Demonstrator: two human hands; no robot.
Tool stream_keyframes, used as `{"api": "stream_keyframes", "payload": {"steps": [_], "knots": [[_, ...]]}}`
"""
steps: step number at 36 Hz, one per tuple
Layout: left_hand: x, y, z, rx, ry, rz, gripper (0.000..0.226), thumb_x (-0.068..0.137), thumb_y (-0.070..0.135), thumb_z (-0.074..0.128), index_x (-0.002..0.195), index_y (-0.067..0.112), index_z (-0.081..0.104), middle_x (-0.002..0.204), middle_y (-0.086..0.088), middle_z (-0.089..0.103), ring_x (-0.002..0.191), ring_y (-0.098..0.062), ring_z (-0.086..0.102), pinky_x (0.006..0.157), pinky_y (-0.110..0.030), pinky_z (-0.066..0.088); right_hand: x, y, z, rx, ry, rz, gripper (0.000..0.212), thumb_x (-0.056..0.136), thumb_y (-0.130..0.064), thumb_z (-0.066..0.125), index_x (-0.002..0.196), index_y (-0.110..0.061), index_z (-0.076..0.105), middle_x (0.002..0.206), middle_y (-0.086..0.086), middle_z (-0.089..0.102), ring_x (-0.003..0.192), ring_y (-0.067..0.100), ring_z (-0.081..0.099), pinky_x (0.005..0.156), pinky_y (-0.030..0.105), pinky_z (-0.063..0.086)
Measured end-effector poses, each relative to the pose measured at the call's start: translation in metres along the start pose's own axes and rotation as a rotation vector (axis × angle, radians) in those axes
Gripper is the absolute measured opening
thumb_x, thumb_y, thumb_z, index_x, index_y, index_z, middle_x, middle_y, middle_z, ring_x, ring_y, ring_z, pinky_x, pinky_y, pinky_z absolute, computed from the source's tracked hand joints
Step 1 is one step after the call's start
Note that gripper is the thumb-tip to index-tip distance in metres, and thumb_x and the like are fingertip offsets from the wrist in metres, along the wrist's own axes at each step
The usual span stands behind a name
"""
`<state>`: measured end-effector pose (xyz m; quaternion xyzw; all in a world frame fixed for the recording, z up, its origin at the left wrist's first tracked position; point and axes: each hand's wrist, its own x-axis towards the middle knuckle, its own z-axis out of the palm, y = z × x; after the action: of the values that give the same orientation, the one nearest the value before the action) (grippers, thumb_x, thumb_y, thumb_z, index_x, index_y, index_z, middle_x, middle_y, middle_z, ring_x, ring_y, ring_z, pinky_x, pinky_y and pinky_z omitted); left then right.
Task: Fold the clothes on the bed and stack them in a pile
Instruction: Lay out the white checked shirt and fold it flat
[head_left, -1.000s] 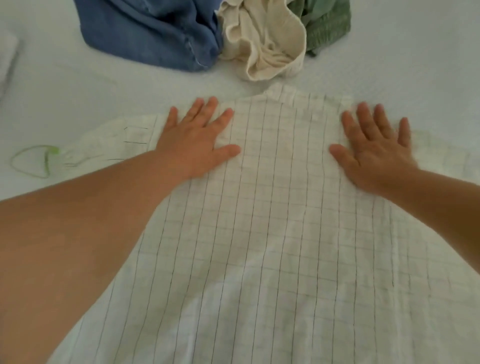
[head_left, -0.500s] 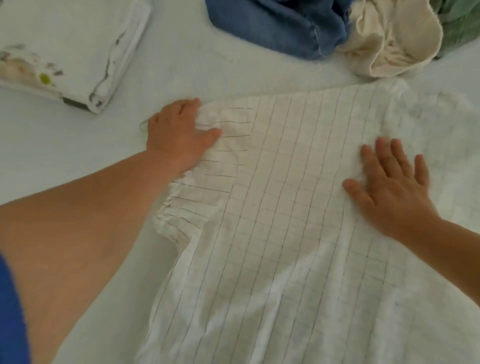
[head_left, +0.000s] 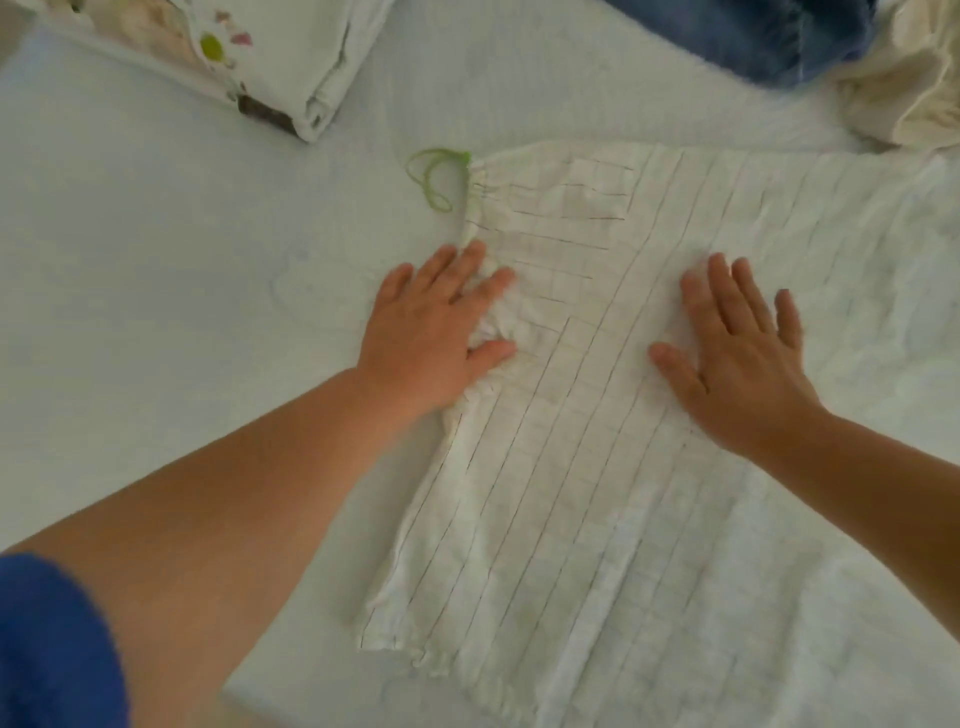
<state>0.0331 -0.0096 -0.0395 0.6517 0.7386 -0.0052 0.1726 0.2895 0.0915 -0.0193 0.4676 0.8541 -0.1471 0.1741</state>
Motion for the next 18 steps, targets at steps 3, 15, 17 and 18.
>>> {"api": "stream_keyframes", "payload": {"steps": [3, 15, 17, 18], "knots": [[-0.009, 0.002, -0.009, -0.194, 0.097, -0.070, 0.065, 0.087, 0.047, 0.054, 0.144, 0.021, 0.035, 0.151, -0.008, 0.031, 0.138, -0.026, 0.028, 0.110, -0.042, 0.021, -0.015, -0.035, 0.004, 0.035, 0.011, -0.086, 0.074, 0.086, -0.066, 0.000, 0.145, -0.024, -0.015, 0.149, -0.006, -0.024, 0.138, 0.009, -0.026, 0.112, 0.036, -0.018], [-0.131, 0.031, 0.016, -0.931, -0.020, -0.759, 0.038, 0.083, 0.045, 0.058, 0.088, 0.007, 0.058, 0.051, 0.015, 0.047, 0.045, 0.000, 0.047, 0.042, -0.003, 0.032, -0.051, -0.095, 0.024, 0.147, 0.071, -0.106, 0.064, 0.092, -0.040, 0.045, 0.147, -0.014, 0.025, 0.157, 0.009, 0.012, 0.145, 0.024, -0.001, 0.113, 0.042, -0.008], [-0.136, 0.035, 0.016, -0.976, -0.091, -0.733, 0.046, 0.085, 0.049, 0.055, 0.054, 0.017, 0.044, 0.036, 0.016, 0.032, 0.034, -0.003, 0.033, 0.036, -0.008, 0.026, -0.067, -0.109, 0.030, 0.151, 0.004, -0.161, 0.064, 0.092, -0.042, 0.043, 0.147, -0.017, 0.024, 0.158, 0.007, 0.011, 0.145, 0.023, -0.002, 0.114, 0.042, -0.006], [-0.137, 0.036, 0.016, -0.988, -0.111, -0.723, 0.050, 0.085, 0.048, 0.056, 0.049, 0.022, 0.033, 0.034, 0.015, 0.029, 0.033, -0.003, 0.031, 0.035, -0.009, 0.025, -0.073, -0.113, 0.034, 0.142, -0.039, -0.185, 0.065, 0.093, -0.044, 0.042, 0.148, -0.019, 0.020, 0.158, 0.005, 0.007, 0.145, 0.021, -0.005, 0.115, 0.042, -0.007]]}}
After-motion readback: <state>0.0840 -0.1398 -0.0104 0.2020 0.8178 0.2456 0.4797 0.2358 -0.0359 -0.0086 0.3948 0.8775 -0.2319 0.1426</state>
